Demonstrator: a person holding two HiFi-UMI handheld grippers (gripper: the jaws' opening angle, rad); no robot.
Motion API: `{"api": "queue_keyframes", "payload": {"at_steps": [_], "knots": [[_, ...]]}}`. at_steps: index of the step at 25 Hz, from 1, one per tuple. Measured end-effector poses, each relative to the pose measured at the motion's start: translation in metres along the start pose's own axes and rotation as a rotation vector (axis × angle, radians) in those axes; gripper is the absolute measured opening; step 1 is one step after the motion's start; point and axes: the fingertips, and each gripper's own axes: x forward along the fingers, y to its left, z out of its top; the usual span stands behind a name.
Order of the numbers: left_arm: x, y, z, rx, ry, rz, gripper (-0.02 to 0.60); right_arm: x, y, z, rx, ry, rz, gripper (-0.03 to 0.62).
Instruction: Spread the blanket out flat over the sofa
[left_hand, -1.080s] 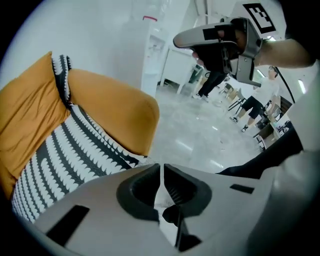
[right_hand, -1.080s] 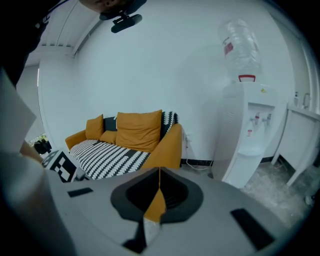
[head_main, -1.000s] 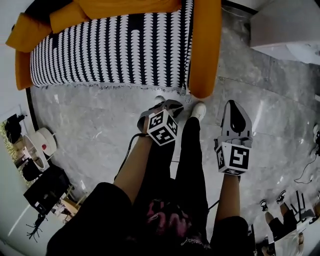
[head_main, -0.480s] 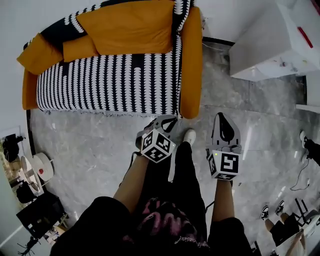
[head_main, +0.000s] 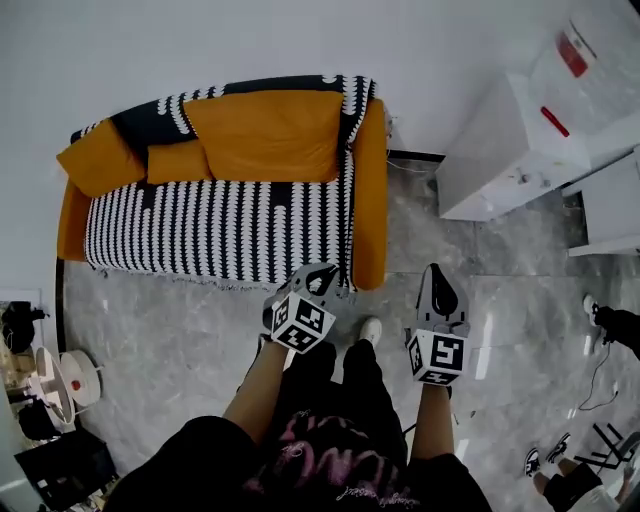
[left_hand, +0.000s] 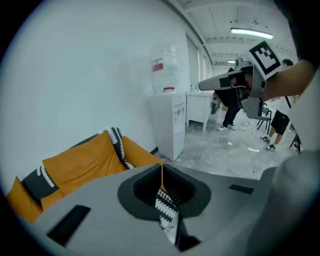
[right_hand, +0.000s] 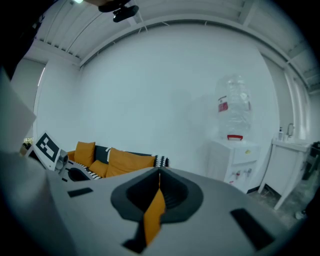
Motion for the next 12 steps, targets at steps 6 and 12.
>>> {"api": "queue_keyframes", "payload": {"at_steps": [6,12], "knots": [[-0.033,0.035,0.046,0.017,-0.108,0.081,0.020,-0.007,0.003,0.038,-0.002,-0.068,-0.016,0.021],[-0.071,0.065,0.088,0.044,-0.220,0.171,0.020,-0.016,0.009,0.083,-0.030,-0.150,-0.030,0.021]]}}
